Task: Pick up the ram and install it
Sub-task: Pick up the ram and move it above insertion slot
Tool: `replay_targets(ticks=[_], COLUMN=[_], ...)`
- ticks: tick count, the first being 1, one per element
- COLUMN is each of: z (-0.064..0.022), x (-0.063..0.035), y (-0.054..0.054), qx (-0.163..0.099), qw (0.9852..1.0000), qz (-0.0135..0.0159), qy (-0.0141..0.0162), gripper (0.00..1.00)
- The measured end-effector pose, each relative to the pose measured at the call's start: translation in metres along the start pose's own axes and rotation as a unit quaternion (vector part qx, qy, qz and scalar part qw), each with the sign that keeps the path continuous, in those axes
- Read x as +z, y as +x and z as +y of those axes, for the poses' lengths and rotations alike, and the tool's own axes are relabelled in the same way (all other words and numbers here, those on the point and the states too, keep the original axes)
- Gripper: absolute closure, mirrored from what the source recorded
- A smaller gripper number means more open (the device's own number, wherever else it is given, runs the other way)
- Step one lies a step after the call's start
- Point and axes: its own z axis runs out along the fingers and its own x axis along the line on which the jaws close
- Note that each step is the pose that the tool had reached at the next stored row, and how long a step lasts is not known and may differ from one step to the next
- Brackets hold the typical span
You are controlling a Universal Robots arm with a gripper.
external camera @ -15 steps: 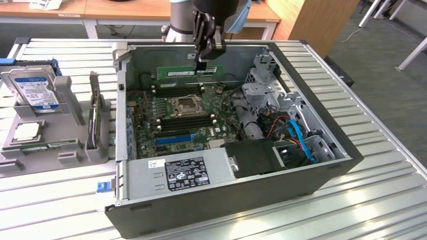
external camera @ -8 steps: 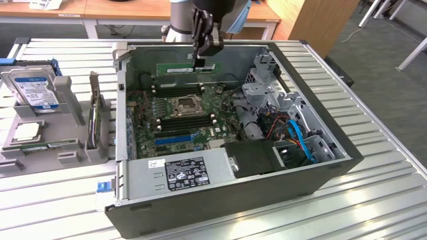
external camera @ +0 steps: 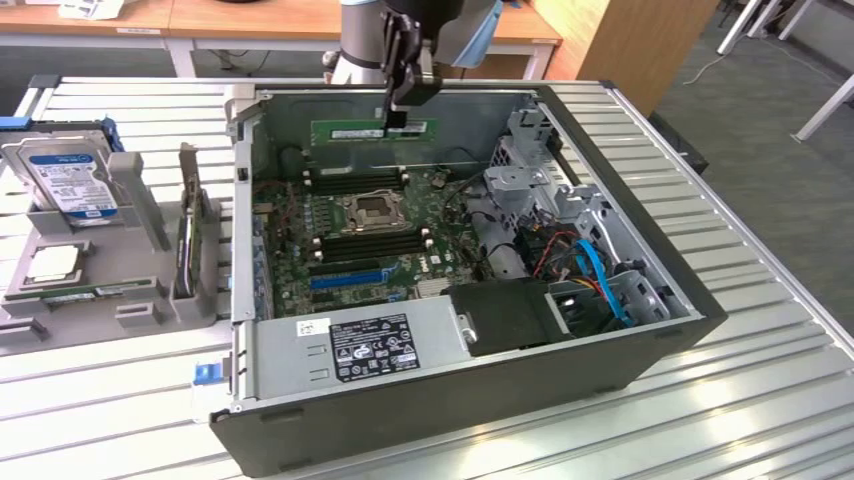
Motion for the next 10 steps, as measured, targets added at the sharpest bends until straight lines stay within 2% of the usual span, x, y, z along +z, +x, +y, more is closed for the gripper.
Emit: replay_targets(ticks=[10], z=[-0.0001], x=[0.0016], y=[-0.003], qx=[0.001], qw=[1.0], qz=[-0.0001], qy=[0.0], gripper=[0.89])
